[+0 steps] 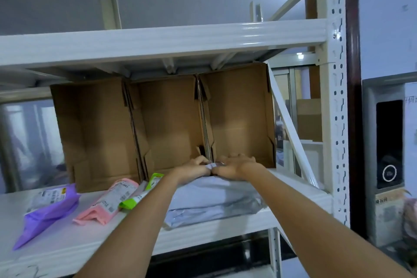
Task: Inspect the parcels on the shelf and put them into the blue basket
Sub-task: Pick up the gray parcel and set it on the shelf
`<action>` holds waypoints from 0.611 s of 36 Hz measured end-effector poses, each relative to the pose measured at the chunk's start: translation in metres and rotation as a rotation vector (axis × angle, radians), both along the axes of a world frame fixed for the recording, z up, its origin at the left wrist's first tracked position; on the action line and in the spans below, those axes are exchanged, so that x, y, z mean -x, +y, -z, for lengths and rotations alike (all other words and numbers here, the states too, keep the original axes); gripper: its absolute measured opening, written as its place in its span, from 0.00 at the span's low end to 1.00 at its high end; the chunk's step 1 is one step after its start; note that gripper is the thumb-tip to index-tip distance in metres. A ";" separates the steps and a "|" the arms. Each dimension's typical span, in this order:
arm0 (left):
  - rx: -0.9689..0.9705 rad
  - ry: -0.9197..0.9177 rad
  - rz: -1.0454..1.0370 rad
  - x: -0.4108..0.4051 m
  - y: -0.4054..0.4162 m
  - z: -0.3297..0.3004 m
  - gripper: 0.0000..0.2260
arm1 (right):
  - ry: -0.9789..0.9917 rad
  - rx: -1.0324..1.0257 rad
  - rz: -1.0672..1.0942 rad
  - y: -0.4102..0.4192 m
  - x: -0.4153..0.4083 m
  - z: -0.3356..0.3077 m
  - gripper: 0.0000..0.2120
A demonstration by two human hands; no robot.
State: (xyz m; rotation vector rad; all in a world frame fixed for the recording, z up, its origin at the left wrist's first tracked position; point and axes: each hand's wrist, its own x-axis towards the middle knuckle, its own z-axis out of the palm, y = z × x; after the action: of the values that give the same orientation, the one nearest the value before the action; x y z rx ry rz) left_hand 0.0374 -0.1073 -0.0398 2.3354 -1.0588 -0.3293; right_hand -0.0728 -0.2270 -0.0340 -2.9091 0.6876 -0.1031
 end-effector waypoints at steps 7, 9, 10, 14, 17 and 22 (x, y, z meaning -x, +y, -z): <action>0.026 -0.018 -0.107 -0.015 -0.001 0.001 0.11 | -0.103 -0.416 0.013 -0.016 0.010 -0.011 0.24; -0.028 0.008 -0.117 -0.017 -0.002 -0.001 0.14 | -0.134 -0.578 0.060 -0.022 0.009 -0.013 0.28; -0.039 0.023 -0.121 -0.018 -0.002 0.000 0.18 | -0.136 -0.616 0.081 -0.022 0.008 -0.013 0.30; -0.026 0.090 -0.125 -0.026 -0.004 0.007 0.35 | -0.153 -0.676 0.131 -0.027 0.000 0.000 0.33; 0.070 0.150 -0.153 -0.028 -0.004 0.013 0.39 | -0.264 -0.723 0.163 -0.035 -0.004 0.010 0.35; 0.349 0.486 -0.206 -0.034 -0.002 0.019 0.28 | -0.388 -0.926 0.145 -0.037 0.000 0.016 0.35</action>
State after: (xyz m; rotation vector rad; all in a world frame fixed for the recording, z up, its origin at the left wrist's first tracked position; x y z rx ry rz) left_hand 0.0713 -0.1092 -0.0589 1.8941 -0.5807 -0.5492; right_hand -0.0727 -0.2636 -0.0497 -1.8863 0.6409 -0.2707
